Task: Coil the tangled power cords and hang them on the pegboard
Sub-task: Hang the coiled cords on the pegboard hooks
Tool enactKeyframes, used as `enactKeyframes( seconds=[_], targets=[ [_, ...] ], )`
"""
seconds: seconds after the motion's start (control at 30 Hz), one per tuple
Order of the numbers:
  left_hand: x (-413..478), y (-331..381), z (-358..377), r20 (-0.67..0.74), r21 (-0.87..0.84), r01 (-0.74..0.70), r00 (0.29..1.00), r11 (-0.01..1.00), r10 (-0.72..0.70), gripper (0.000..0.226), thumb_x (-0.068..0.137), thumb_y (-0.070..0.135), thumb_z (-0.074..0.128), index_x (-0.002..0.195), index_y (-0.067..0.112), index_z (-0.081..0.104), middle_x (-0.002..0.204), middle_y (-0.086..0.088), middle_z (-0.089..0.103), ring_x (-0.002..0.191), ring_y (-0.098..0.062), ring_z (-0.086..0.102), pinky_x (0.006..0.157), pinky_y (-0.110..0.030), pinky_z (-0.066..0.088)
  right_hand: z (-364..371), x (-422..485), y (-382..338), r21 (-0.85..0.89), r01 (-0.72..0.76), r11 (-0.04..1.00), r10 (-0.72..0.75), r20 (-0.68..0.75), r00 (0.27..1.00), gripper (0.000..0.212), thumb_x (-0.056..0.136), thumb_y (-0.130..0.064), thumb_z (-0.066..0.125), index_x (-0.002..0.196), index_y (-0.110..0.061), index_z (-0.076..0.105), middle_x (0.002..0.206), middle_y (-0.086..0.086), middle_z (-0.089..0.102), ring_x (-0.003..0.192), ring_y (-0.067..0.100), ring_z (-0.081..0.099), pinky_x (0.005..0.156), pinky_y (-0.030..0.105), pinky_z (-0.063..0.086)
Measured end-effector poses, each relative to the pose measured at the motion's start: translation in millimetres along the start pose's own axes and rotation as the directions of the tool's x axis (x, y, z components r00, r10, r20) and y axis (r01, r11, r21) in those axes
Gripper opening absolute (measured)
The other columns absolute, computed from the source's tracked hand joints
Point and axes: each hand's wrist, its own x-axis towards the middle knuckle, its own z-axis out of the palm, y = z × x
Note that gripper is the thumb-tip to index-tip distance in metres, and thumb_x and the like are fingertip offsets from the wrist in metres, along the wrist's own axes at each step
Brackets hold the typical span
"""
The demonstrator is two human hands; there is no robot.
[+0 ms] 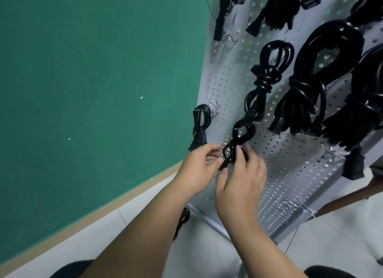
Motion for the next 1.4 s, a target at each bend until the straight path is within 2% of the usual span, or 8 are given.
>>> enactKeyframes(
  seconds=[0.1,0.2,0.4,0.53,0.7,1.1,1.27,1.4],
  targets=[
    [-15.2,-16.5,-19.3,0.003,0.051,0.084,0.996,0.995,-0.085,0.031,0.096,0.02,0.073,0.125,0.029,0.07,0.108,0.014,0.074,0.1,-0.006,0.072,0.1,-0.04,0.058,5.0,-15.9,-12.6,0.114,0.078,0.99,-0.08,0.017,0.997,0.059,0.096,-0.015,0.063,0.154,-0.015,0.048,0.158,0.004,0.044,0.146,0.03,0.035,0.122,0.049,0.032],
    [-40.5,-42.6,-39.1,0.016,0.163,0.216,0.975,0.963,-0.222,0.03,0.096,0.022,0.07,0.123,0.033,0.068,0.107,0.013,0.074,0.095,-0.009,0.073,0.095,-0.038,0.059,23.0,-31.7,-12.8,0.25,0.111,0.962,-0.171,0.231,0.958,0.05,0.101,-0.018,0.059,0.151,-0.019,0.052,0.146,0.0,0.054,0.134,0.022,0.045,0.111,0.038,0.043],
    [-110.6,-105.7,-70.2,0.083,0.523,0.397,0.857,0.754,-0.508,0.03,0.097,0.036,0.07,0.127,0.033,0.066,0.107,0.014,0.072,0.094,-0.011,0.068,0.084,-0.03,0.054,77.0,-68.9,13.6,0.098,0.013,0.995,-0.087,0.802,0.59,0.048,0.104,-0.033,0.061,0.151,-0.025,0.053,0.144,0.005,0.058,0.122,0.026,0.062,0.101,0.04,0.052],
    [-137.2,-136.6,-76.8,0.144,0.679,0.397,0.753,0.618,-0.642,0.038,0.098,0.041,0.069,0.133,0.031,0.061,0.119,0.007,0.07,0.107,-0.019,0.065,0.097,-0.038,0.054,110.7,-97.7,31.2,-0.039,0.005,0.999,0.034,0.929,0.369,0.049,0.105,-0.038,0.061,0.151,-0.019,0.054,0.143,0.007,0.063,0.129,0.029,0.06,0.102,0.036,0.051],
    [-148.5,-169.3,-67.2,0.122,0.584,0.486,0.739,0.65,-0.663,0.04,0.098,0.039,0.071,0.136,0.03,0.06,0.115,0.007,0.071,0.104,-0.018,0.067,0.094,-0.035,0.055,162.0,-124.2,42.2,-0.115,-0.058,0.992,0.125,0.97,0.21,0.047,0.105,-0.036,0.06,0.147,-0.015,0.056,0.141,0.008,0.064,0.132,0.027,0.057,0.102,0.029,0.045],
    [-140.3,-258.1,-64.9,0.078,0.501,0.623,0.659,0.601,-0.748,0.04,0.1,0.038,0.069,0.138,0.027,0.06,0.119,0.007,0.068,0.107,-0.018,0.066,0.095,-0.038,0.056,282.3,-136.6,72.4,-0.265,-0.439,0.858,0.367,0.916,0.164,0.054,0.105,-0.042,0.062,0.141,-0.003,0.054,0.133,0.015,0.063,0.123,0.033,0.06,0.096,0.035,0.045],
    [-138.5,-281.4,-66.2,0.067,0.485,0.66,0.626,0.573,-0.777,0.039,0.1,0.039,0.068,0.138,0.03,0.059,0.117,0.009,0.066,0.106,-0.016,0.066,0.095,-0.04,0.057,323.0,-150.8,81.2,-0.261,-0.537,0.802,0.411,0.894,0.18,0.026,0.101,-0.039,0.068,0.096,-0.014,0.067,0.085,0.0,0.065,0.089,0.027,0.062,0.08,0.035,0.048],
    [-144.3,-292.4,-69.8,0.076,0.491,0.672,0.6,0.554,-0.796,0.041,0.101,0.037,0.068,0.14,0.026,0.059,0.121,0.006,0.066,0.105,-0.016,0.066,0.09,-0.032,0.054,339.9,-152.9,80.5,-0.269,-0.693,0.669,0.512,0.843,0.167,0.028,0.099,-0.037,0.073,0.082,-0.015,0.069,0.082,0.003,0.07,0.078,0.024,0.064,0.077,0.035,0.05]
  ],
)
